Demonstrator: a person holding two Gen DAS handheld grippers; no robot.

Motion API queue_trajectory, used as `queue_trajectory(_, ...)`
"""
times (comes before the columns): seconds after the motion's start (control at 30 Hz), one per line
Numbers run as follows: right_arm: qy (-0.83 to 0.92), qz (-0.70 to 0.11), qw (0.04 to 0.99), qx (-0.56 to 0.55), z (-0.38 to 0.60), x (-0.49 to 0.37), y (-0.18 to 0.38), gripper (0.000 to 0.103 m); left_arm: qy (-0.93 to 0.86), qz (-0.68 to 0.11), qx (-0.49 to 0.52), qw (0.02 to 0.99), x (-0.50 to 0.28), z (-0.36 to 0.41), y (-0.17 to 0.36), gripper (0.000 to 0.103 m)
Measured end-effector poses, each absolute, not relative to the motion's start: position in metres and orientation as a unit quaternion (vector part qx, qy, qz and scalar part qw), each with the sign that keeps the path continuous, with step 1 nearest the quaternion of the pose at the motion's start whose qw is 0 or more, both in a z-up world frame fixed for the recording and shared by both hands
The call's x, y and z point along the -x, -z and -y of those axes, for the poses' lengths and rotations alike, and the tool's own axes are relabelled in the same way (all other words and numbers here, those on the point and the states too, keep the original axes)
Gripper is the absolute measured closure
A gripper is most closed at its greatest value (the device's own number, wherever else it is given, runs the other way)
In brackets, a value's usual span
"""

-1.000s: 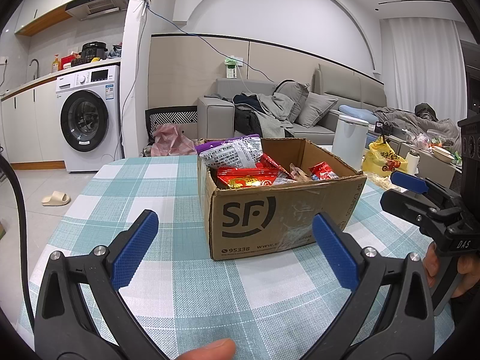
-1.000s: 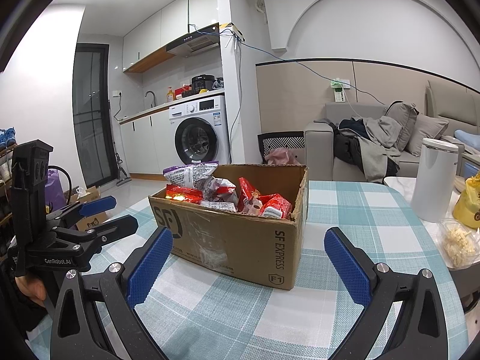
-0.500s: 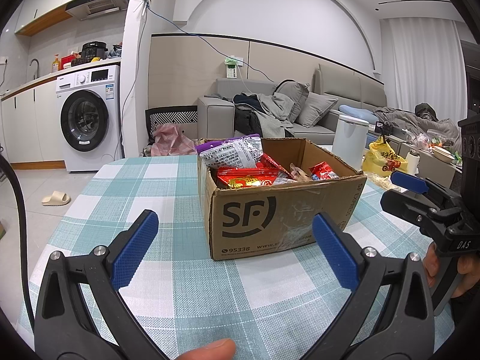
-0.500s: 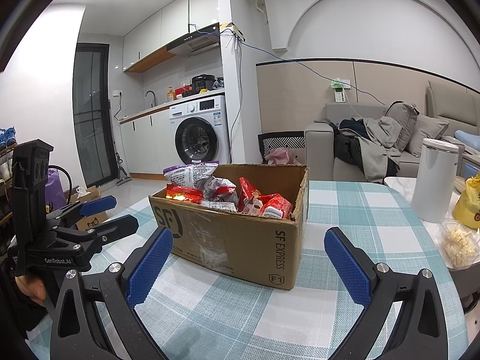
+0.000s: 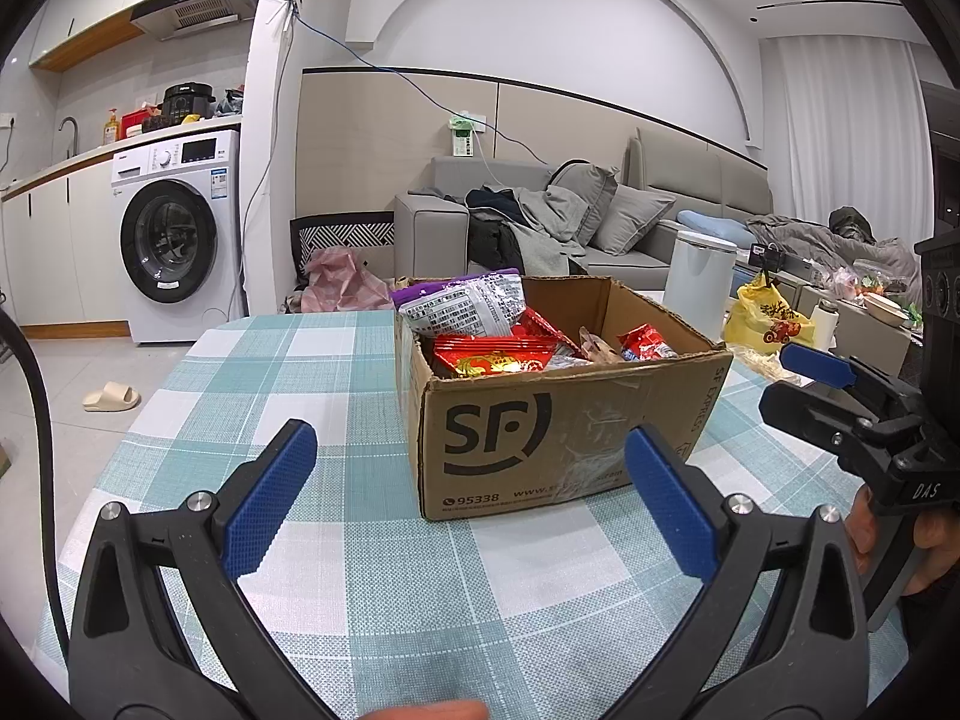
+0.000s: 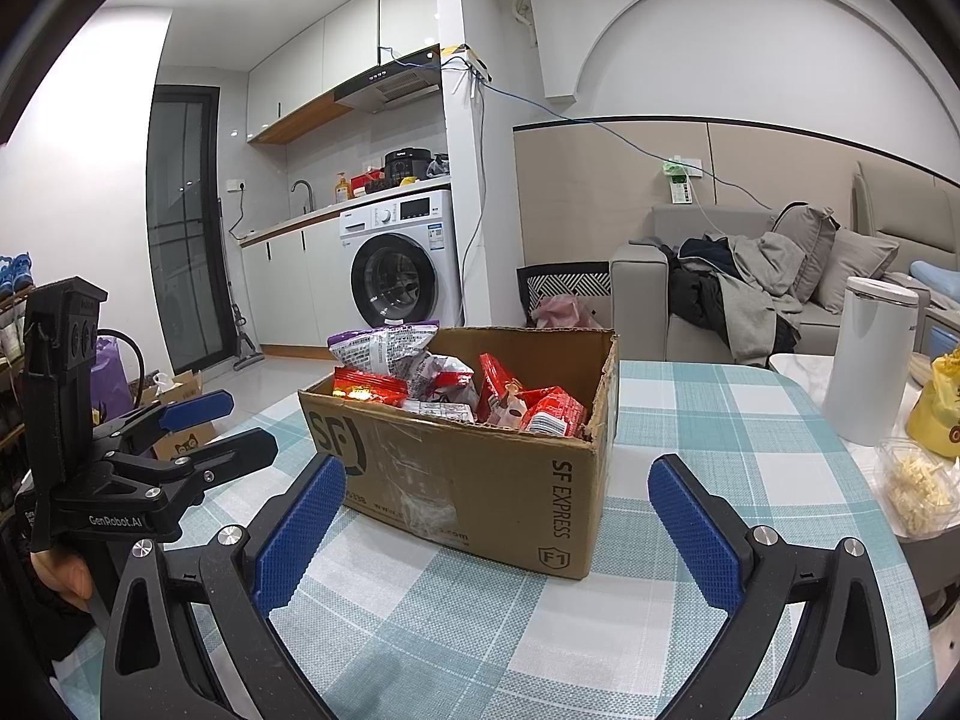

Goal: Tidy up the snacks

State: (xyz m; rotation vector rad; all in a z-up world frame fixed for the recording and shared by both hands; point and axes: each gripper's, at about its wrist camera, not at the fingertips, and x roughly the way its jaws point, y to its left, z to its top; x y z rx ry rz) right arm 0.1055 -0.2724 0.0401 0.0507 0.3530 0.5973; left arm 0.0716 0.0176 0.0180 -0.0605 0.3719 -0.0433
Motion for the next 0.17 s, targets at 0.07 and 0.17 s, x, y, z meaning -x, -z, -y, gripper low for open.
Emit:
queue_trajectory(0.07, -0.293, -0.173, 0.94, -0.025, 0.2719, -0.1052, -0.0398, 0.0, 0.021, -0.185, 0.03, 0.982, -0.0717, -0.0175, -0.018, 0.001)
queue_trajectory(0.17, -0.293, -0.173, 0.94, -0.025, 0.2719, -0.1051, -0.0398, 0.0, 0.021, -0.185, 0.03, 0.982, -0.0717, -0.0175, -0.0179, 0.001)
